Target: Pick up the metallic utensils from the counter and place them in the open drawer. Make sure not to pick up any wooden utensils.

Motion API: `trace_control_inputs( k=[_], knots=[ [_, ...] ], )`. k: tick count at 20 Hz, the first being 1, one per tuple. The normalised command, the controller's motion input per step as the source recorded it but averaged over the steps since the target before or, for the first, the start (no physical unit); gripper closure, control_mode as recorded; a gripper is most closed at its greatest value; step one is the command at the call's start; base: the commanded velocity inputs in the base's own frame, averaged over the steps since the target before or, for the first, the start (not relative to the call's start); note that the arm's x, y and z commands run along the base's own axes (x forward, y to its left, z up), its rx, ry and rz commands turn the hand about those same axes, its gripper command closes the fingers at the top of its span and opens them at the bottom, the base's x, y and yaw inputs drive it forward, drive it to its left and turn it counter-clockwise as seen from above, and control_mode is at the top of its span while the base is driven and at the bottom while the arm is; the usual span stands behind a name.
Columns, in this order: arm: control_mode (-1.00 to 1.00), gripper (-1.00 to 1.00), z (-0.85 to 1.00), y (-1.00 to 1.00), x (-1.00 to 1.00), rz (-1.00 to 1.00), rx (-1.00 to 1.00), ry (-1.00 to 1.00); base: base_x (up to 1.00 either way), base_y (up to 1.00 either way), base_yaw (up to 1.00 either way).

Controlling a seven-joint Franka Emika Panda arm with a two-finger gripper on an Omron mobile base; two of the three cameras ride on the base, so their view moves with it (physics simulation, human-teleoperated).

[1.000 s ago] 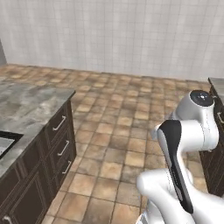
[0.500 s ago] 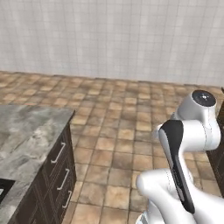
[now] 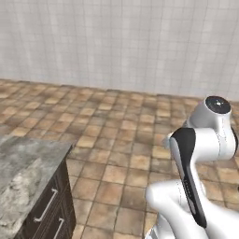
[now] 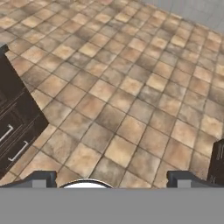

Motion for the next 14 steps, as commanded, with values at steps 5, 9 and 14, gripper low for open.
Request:
trace_control_inputs(
  k=[5, 9, 14],
  knots=[
    [1.00, -1.00, 0.00, 0.00, 0.00, 0.00, 0.00, 0.00, 1.00, -0.01, 0.65],
    [1.00, -1.00, 0.00, 0.00, 0.00, 0.00, 0.00, 0.00, 1.00, 0.00, 0.60],
    [1.00, -1.00, 0.00, 0.00, 0.00, 0.00, 0.00, 0.00, 1.00, -0.11, 0.59]
  ],
)
